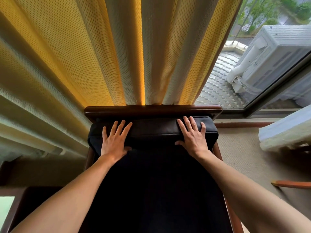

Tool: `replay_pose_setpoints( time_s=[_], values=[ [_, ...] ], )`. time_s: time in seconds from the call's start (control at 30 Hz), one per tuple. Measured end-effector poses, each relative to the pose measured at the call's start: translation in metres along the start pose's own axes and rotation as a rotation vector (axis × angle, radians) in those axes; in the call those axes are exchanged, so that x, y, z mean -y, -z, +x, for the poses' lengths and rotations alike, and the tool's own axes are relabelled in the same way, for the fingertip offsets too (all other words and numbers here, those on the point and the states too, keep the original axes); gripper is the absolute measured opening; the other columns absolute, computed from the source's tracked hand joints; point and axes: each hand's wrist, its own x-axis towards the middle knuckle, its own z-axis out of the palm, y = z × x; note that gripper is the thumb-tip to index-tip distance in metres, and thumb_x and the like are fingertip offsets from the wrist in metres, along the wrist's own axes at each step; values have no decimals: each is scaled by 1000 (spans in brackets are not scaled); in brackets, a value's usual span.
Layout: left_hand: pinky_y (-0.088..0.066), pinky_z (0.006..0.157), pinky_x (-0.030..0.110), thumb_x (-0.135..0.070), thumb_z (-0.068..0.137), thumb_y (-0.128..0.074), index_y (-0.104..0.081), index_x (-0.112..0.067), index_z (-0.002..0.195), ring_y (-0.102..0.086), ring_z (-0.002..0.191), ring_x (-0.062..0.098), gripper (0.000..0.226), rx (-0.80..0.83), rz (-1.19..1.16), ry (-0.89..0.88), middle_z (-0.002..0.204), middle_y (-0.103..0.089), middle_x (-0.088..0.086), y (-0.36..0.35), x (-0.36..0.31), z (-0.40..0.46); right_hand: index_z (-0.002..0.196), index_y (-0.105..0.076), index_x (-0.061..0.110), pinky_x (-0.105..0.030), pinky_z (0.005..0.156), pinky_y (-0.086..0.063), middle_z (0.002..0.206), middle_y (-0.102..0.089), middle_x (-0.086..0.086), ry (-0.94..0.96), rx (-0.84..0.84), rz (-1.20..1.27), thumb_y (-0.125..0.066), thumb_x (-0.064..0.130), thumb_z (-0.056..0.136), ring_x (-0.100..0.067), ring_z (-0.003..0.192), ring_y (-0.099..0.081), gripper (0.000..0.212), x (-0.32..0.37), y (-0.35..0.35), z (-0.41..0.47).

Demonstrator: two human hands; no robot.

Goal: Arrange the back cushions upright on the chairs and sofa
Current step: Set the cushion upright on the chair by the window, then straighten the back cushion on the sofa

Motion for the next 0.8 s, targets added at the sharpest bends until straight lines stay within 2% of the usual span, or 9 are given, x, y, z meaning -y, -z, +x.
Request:
replay_pose_setpoints(
  time_s=[0.2, 0.33, 0.5, 0.57, 0.63, 0.73, 0.8],
  values=[
    [-1, 116, 61, -51, 77, -72, 6, -35, 153, 6, 151, 25, 111, 52, -16, -18, 165, 1, -2, 10, 0, -7, 155, -4, 26, -61, 115, -3, 164, -4, -5, -15, 59, 30, -62, 58, 82, -26, 151, 3, 99, 5, 10, -11],
    [-1, 116, 62, -45, 78, -75, 8, -35, 153, 8, 151, 25, 112, 119, -29, -28, 164, 5, -2, 18, 2, -6, 155, -2, 25, -63, 115, -1, 164, -1, -5, -21, 98, 31, -63, 58, 82, -27, 151, 6, 101, 7, 19, -14],
    [-8, 118, 59, -33, 80, -75, -5, -32, 154, 0, 151, 27, 102, 223, -83, -31, 164, -2, 4, 41, 2, -5, 156, -1, 19, -68, 113, -3, 164, 1, -10, -35, 242, 22, -64, 45, 87, -32, 151, 6, 96, 13, 38, -18],
    [-16, 119, 57, -33, 82, -73, -16, -28, 154, -7, 150, 28, 93, 283, -93, -37, 163, -8, 8, 61, 0, -6, 154, -12, 16, -69, 112, -7, 163, -6, -13, -45, 307, 27, -62, 36, 89, -33, 150, -1, 85, 23, 61, -18],
    [-24, 117, 53, -35, 82, -72, -30, -23, 150, -21, 147, 29, 81, 291, -120, -37, 160, -20, 10, 90, -1, -9, 146, -32, 14, -68, 109, -17, 155, -24, -14, -44, 300, 64, -62, 33, 88, -32, 145, -18, 68, 36, 96, -17],
    [-41, 106, 42, -36, 83, -72, -53, -16, 134, -50, 127, 27, 58, 238, -220, -48, 140, -51, 9, 146, -2, -19, 126, -56, 16, -55, 101, -40, 132, -51, -9, -24, 207, 211, -62, 30, 84, -30, 122, -48, 45, 57, 164, -16],
    [-46, 100, 38, -35, 83, -72, -62, -14, 120, -58, 116, 25, 44, 198, -252, -49, 127, -62, 7, 189, -1, -30, 116, -64, 17, -47, 89, -53, 120, -62, -8, 5, 142, 299, -61, 28, 82, -27, 103, -61, 36, 71, 213, -20]
  ],
)
